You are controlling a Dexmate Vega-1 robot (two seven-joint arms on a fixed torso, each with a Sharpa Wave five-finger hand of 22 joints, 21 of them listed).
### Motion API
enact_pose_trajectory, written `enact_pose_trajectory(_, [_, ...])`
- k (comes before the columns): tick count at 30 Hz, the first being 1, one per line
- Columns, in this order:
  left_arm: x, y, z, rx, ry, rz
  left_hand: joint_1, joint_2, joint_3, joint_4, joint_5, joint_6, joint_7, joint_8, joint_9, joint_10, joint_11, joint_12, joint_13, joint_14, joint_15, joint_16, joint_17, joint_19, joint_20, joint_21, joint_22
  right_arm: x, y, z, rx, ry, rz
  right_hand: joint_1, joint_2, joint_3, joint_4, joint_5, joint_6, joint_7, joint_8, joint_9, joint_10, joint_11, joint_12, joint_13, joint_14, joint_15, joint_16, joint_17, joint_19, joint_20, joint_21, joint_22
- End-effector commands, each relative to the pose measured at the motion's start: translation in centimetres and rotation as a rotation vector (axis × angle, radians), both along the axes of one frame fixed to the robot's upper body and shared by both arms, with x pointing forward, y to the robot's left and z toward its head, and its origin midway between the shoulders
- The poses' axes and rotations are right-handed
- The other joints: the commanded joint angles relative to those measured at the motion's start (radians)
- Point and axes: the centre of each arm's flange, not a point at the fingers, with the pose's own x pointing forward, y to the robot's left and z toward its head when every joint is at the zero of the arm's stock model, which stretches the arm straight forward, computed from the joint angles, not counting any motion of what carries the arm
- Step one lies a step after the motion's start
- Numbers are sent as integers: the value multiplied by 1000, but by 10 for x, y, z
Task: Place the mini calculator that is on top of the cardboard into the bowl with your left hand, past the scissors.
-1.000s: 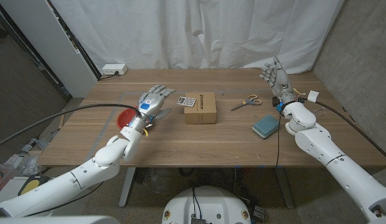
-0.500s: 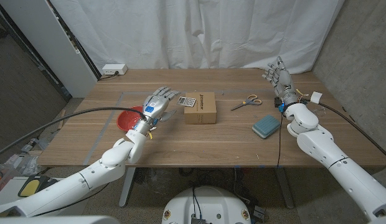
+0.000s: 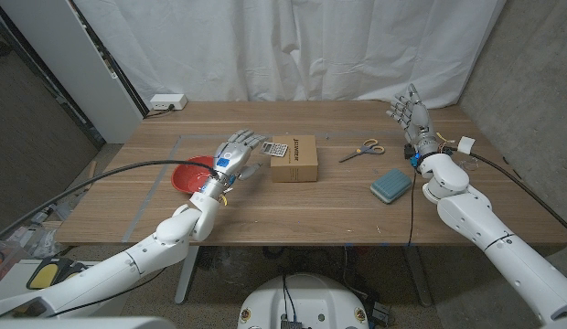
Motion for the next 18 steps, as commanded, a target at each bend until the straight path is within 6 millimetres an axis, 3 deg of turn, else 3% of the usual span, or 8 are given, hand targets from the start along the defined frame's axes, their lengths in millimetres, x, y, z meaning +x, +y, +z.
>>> enact_pose_trajectory(1, [12, -7, 0, -4, 16, -12, 6, 10, -4, 3, -3, 8, -4, 5, 1, 5, 0, 5, 6, 6, -154, 5, 3, 5, -68, 1, 6, -2, -1, -1, 4, -4, 0, -5, 6, -1, -2, -2, 8, 3, 0, 5, 12, 1, 2, 5, 9, -1, 3, 4, 8, -18, -1, 2])
enact_pose_trajectory(18, [27, -19, 0, -6, 24, -45, 8, 21, -5, 7, -7, 24, -5, 10, 1, 16, 1, 7, 6, 16, -154, 8, 4, 6, -64, 0, 6, -9, -4, -3, 4, -8, -3, -6, 6, -3, -3, -2, 9, 2, -1, 5, 16, -1, 1, 5, 13, 1, 2, 4, 12, -16, -6, 2])
